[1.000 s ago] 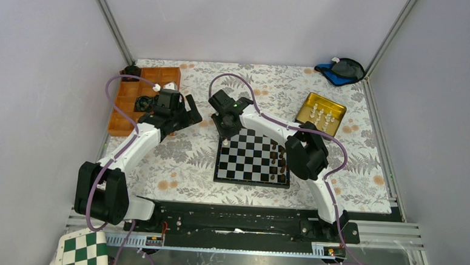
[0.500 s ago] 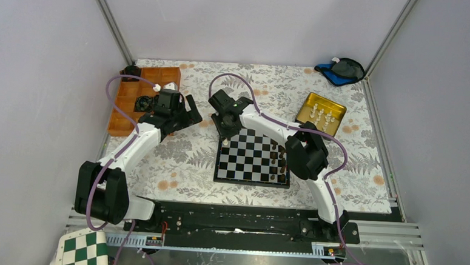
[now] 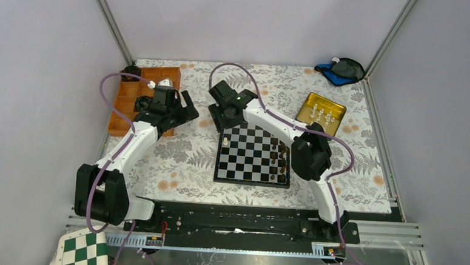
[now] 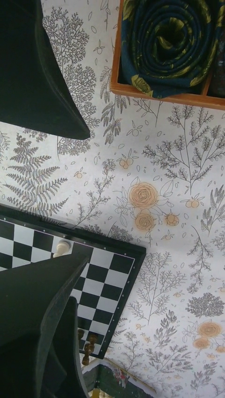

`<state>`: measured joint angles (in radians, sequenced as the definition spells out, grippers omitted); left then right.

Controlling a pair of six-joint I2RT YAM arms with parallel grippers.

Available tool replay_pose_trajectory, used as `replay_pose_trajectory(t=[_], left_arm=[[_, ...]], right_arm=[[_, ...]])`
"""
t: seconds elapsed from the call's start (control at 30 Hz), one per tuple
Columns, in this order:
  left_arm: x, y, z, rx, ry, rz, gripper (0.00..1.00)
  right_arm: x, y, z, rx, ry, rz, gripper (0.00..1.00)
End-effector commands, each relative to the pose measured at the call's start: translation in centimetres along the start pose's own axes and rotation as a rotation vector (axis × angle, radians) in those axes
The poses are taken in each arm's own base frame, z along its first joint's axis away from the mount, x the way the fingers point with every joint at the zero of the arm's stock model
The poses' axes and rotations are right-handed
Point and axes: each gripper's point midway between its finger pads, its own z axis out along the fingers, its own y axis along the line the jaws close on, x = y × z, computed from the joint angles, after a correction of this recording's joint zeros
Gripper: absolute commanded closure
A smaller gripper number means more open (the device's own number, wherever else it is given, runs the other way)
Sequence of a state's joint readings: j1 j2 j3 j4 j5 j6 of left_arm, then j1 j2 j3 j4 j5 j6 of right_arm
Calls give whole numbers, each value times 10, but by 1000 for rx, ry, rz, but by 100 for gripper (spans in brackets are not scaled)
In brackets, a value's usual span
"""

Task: Set up the chess pieces on the board
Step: Place the chess piece on the chessboard, then pick up the chess piece from the storage box.

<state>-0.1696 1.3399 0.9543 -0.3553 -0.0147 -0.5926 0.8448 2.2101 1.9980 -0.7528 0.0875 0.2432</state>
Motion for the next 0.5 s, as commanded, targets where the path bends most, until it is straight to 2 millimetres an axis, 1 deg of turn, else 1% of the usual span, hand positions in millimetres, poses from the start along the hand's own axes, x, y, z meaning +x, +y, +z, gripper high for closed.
replay_pose_trajectory(t=[0.0,0.13,0.3,0.37,0.47], left_arm=[[-27,-15,-17,46,-76,-7,1],[-39,-19,-22,46,-104,-14,1],[-52,-27,-27,59,-134,-30,1],[-56,-29,-27,59,-142,-37,1],[-59,-29,-26,51,-148,-45,1]], right_arm=[[-46,-27,-65,18,-185,82,37],[-67,-57,-99,81,-333,131,20],[-80,-98,-135,238,-453,164,4],[-81,-113,-146,301,-490,183,2],[-78,-135,-159,385,-521,217,4]])
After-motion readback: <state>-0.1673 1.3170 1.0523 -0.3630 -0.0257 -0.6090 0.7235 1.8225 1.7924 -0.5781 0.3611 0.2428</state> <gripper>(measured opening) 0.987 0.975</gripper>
